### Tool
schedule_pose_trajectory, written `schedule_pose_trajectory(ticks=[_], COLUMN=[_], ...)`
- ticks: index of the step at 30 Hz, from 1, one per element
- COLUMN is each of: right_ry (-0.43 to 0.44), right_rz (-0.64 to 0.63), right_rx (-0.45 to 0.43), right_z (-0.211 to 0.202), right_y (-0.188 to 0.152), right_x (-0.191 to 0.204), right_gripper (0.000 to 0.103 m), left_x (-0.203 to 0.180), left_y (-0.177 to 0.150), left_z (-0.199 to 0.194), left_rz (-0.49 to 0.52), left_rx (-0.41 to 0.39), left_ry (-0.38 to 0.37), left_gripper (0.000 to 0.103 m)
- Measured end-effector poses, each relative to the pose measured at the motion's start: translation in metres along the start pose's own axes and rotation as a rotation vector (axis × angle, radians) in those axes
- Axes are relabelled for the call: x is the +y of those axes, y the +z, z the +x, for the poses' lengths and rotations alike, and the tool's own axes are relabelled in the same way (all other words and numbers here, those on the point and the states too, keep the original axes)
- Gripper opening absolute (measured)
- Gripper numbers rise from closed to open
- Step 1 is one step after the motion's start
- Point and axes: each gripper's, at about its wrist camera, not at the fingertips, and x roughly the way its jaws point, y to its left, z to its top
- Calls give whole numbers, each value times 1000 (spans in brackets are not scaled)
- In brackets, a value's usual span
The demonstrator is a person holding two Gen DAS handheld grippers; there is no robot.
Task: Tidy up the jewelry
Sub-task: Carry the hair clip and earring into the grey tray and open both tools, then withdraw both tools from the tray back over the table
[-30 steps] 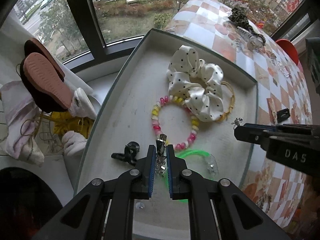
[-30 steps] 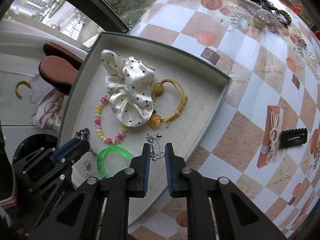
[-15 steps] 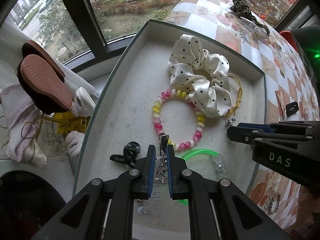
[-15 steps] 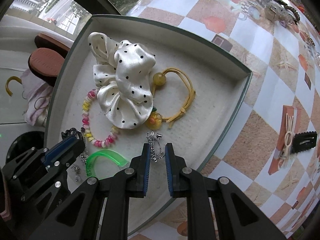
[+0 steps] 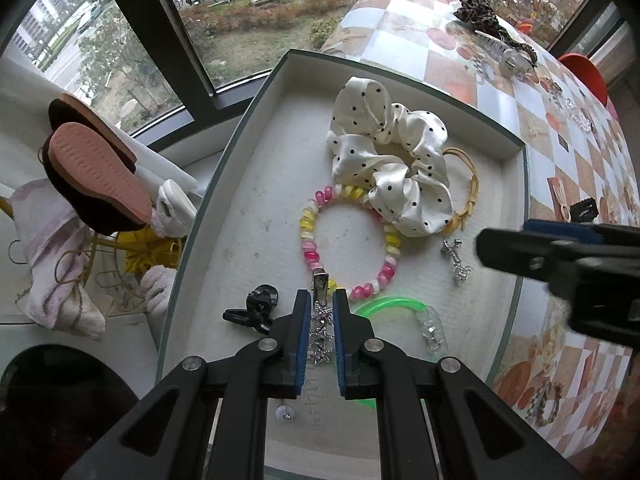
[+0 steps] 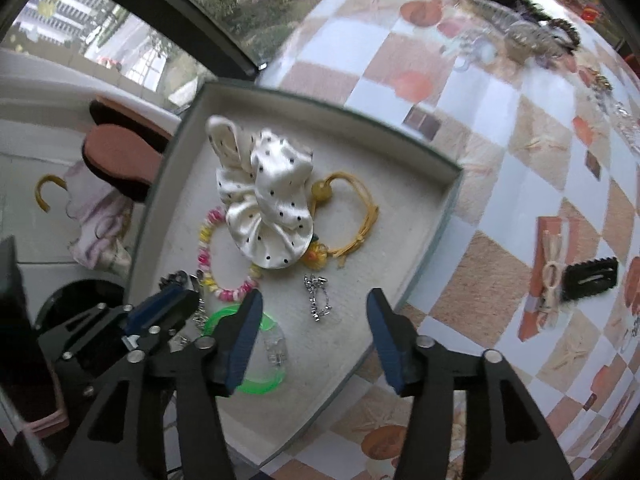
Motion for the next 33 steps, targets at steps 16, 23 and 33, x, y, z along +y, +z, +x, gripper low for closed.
schedule_pose_trajectory(ticks=[16, 23, 33], right_ry=[-35, -62, -66], right_rz=[231, 335, 405], right_rx=[-42, -41, -74], right_z=[-55, -65, -75], right_y=[-72, -104, -113], right_x=[-101, -149, -195], right_gripper=[68, 68, 75], left_x=[-22, -40, -74], left_y=[0, -4, -4], left_z=[-16, -19, -43], left_rz=[62, 85, 144], left_rx=[-5, 12, -53], left_ry=[37, 32, 75], left_gripper=[16, 16, 103])
